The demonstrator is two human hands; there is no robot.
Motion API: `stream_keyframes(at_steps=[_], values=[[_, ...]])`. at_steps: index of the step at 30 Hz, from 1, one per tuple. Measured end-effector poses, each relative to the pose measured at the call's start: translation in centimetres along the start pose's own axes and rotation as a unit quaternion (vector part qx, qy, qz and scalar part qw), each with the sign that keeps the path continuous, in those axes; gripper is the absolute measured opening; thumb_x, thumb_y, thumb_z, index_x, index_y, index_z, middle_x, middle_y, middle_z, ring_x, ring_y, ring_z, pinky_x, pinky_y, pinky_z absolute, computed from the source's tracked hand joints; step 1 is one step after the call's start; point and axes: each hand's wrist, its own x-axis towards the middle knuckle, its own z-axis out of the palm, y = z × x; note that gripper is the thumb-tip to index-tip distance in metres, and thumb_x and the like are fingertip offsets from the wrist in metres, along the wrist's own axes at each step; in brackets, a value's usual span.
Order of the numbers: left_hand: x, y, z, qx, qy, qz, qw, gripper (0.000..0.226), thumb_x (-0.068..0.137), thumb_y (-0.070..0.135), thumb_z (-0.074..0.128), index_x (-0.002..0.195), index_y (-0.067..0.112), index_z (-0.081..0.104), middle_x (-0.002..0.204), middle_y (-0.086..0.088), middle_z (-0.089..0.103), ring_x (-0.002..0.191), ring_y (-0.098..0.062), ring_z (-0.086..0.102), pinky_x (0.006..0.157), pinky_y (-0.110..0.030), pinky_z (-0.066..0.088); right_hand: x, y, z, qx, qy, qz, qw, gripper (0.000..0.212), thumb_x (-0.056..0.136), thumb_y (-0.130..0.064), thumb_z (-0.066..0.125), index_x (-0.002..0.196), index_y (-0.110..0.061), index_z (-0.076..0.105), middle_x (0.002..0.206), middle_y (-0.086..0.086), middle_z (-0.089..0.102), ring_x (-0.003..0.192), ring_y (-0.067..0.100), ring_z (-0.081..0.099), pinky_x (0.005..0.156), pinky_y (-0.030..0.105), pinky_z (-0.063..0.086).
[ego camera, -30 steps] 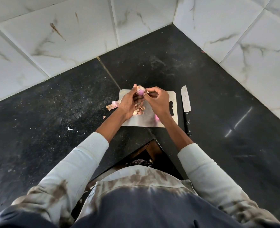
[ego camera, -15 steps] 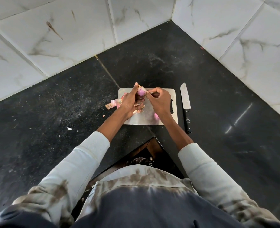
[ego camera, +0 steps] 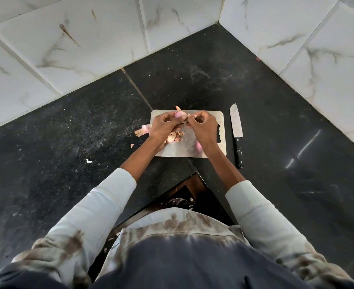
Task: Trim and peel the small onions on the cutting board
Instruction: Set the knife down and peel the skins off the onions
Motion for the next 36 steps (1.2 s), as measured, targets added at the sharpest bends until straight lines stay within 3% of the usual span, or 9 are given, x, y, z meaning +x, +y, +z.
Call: stream_keyframes(at_steps=[6, 12, 15, 19, 24, 27, 30, 34, 36], values=[[-0.7, 0.1, -0.7, -0.064, -0.003, -0.018, 0.998, 0.040, 0.097, 0.023, 0.077, 0.127, -0.001, 0.069, 0.112, -0.017, 0.079, 0.098, -0.026, 0.076, 0.073, -0.024, 0.059, 1.1, -0.2, 0.0, 0.046, -0.050, 0.009, 0.998, 0.013, 0.095, -0.020, 0.076, 0.103, -0.011, 0.074, 0.094, 0.003, 0.078, 0.087, 0.017, 0.078, 0.082, 0.036, 0.066], [-0.6, -0.3, -1.3, -0.122, -0.023, -0.058, 0.991, 0.042, 0.104, 0.029, 0.066, 0.133, -0.002, 0.067, 0.122, -0.017, 0.077, 0.110, -0.029, 0.074, 0.080, -0.028, 0.060, 1.3, -0.9, -0.8, 0.064, -0.062, 0.026, 0.996, 0.008, 0.098, -0.015, 0.073, 0.104, -0.009, 0.072, 0.095, 0.004, 0.077, 0.083, 0.013, 0.078, 0.073, 0.019, 0.061], [-0.8, -0.1, -1.6, -0.190, -0.029, -0.087, 0.977, 0.046, 0.101, 0.024, 0.071, 0.137, -0.005, 0.063, 0.122, -0.018, 0.075, 0.104, -0.026, 0.075, 0.079, -0.028, 0.063, 1.4, -0.7, -0.8, 0.074, -0.064, 0.032, 0.995, 0.007, 0.099, -0.015, 0.073, 0.104, -0.011, 0.071, 0.096, 0.006, 0.078, 0.081, 0.013, 0.079, 0.073, 0.020, 0.062], [-1.0, 0.1, -1.8, -0.252, -0.026, -0.115, 0.961, 0.027, 0.101, 0.016, 0.071, 0.123, 0.001, 0.068, 0.108, -0.015, 0.075, 0.094, -0.022, 0.077, 0.084, -0.031, 0.064, 1.6, -0.2, -0.5, 0.058, -0.066, 0.031, 0.996, 0.010, 0.099, -0.017, 0.073, 0.105, -0.011, 0.070, 0.101, 0.008, 0.077, 0.080, 0.010, 0.078, 0.073, 0.017, 0.061], [-0.9, -0.2, -2.5, -0.287, -0.016, -0.115, 0.951, 0.022, 0.102, 0.016, 0.066, 0.119, 0.002, 0.069, 0.119, -0.023, 0.075, 0.108, -0.031, 0.075, 0.096, -0.038, 0.062, 1.7, 0.2, -0.2, 0.067, -0.073, 0.034, 0.994, 0.008, 0.098, -0.015, 0.073, 0.104, -0.009, 0.070, 0.095, 0.006, 0.077, 0.076, 0.007, 0.078, 0.073, 0.019, 0.062], [-0.9, -0.3, -2.9, -0.283, 0.018, -0.132, 0.950, 0.024, 0.106, 0.024, 0.057, 0.115, 0.005, 0.068, 0.105, -0.016, 0.079, 0.095, -0.026, 0.078, 0.086, -0.034, 0.064, 1.7, 0.5, 0.2, 0.072, -0.074, 0.043, 0.994, 0.007, 0.098, -0.015, 0.073, 0.102, -0.010, 0.071, 0.096, 0.006, 0.078, 0.081, 0.013, 0.079, 0.078, 0.027, 0.064], [-0.9, -0.6, -3.4, -0.266, 0.048, -0.148, 0.951, 0.032, 0.109, 0.029, 0.048, 0.119, 0.004, 0.066, 0.106, -0.017, 0.078, 0.081, -0.020, 0.078, 0.069, -0.028, 0.061, 1.8, 0.7, 0.9, 0.066, -0.078, 0.052, 0.993, 0.011, 0.098, -0.019, 0.074, 0.105, -0.011, 0.072, 0.099, 0.006, 0.078, 0.086, 0.016, 0.079, 0.081, 0.030, 0.065], [-0.7, -0.9, -4.1, -0.264, 0.073, -0.151, 0.950, 0.039, 0.112, 0.029, 0.042, 0.130, 0.002, 0.064, 0.117, -0.020, 0.077, 0.084, -0.019, 0.077, 0.069, -0.027, 0.060, 1.7, 0.6, 1.6, 0.047, -0.079, 0.049, 0.995, 0.012, 0.099, -0.019, 0.073, 0.107, -0.010, 0.071, 0.101, 0.006, 0.077, 0.082, 0.011, 0.079, 0.077, 0.023, 0.063], [-0.5, -0.8, -4.3, -0.260, 0.085, -0.151, 0.950, 0.039, 0.112, 0.028, 0.041, 0.130, 0.003, 0.065, 0.115, -0.020, 0.077, 0.084, -0.019, 0.076, 0.070, -0.026, 0.059, 1.6, 0.7, 1.8, 0.042, -0.074, 0.053, 0.995, 0.013, 0.099, -0.020, 0.072, 0.106, -0.010, 0.072, 0.098, 0.005, 0.078, 0.084, 0.013, 0.079, 0.081, 0.026, 0.064]])
